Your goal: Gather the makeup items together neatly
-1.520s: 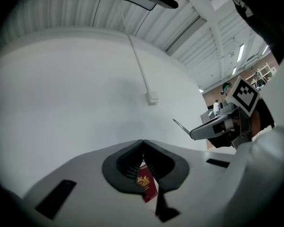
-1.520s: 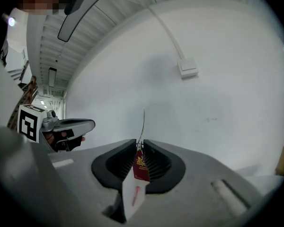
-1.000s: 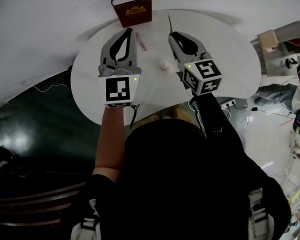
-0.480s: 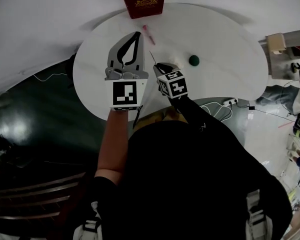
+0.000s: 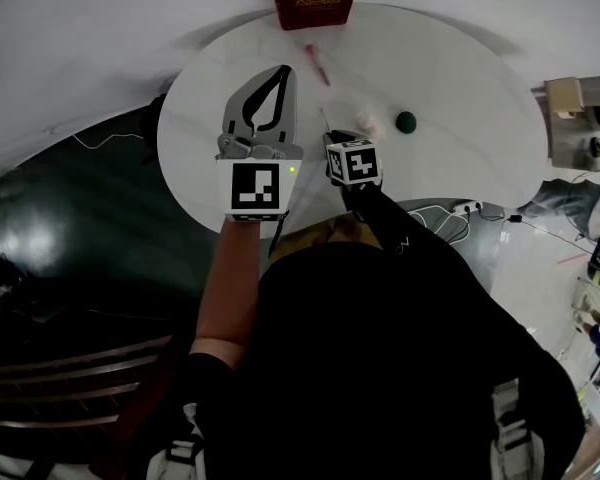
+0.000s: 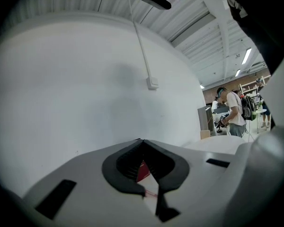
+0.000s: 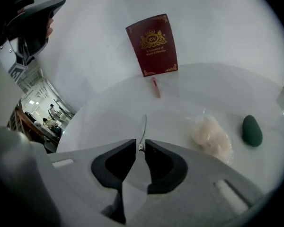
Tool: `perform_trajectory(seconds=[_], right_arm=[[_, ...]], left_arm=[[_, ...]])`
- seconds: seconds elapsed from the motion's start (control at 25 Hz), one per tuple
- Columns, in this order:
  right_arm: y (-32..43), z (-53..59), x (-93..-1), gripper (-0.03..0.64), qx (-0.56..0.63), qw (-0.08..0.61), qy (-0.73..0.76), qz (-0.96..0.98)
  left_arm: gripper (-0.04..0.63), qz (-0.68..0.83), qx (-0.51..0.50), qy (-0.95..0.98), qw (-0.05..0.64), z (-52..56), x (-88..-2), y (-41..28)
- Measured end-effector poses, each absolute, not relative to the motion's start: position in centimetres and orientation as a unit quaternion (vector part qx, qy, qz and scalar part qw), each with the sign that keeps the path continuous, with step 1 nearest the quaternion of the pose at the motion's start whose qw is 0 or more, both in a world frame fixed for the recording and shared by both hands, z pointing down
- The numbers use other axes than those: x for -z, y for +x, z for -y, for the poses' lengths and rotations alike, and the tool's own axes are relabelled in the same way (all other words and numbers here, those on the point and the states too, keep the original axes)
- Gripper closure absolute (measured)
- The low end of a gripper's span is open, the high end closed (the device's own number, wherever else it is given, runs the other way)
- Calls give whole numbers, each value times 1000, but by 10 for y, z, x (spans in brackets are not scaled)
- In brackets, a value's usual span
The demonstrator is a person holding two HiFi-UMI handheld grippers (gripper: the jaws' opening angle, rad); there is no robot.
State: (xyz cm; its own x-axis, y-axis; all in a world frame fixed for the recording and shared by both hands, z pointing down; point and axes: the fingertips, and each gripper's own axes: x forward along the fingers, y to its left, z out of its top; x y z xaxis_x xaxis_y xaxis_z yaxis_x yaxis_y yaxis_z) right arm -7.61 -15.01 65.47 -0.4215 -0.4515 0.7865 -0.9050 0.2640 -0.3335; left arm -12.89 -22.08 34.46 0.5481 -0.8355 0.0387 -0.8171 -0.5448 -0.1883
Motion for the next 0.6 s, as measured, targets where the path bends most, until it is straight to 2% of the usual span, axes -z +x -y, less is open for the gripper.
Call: perform_trajectory(seconds=[0.16,0.24,0.36,0.6], right_arm=[[-80,146,-655,514,-415,273,452,741],[-81,149,-645,512,-398,262,455,752],[-75,165,-609,512,-366,210,475,772],[-62,212,-464,512,-166,115,499,843]], left_arm=[[588,-469,58,-878,77,219,-342,-132],[588,-468,61,-878,85,219,-340,-133],[588,-469,52,-877,89,218,-332,-132],[588,-475,37,-875,83,217,-312,-132]])
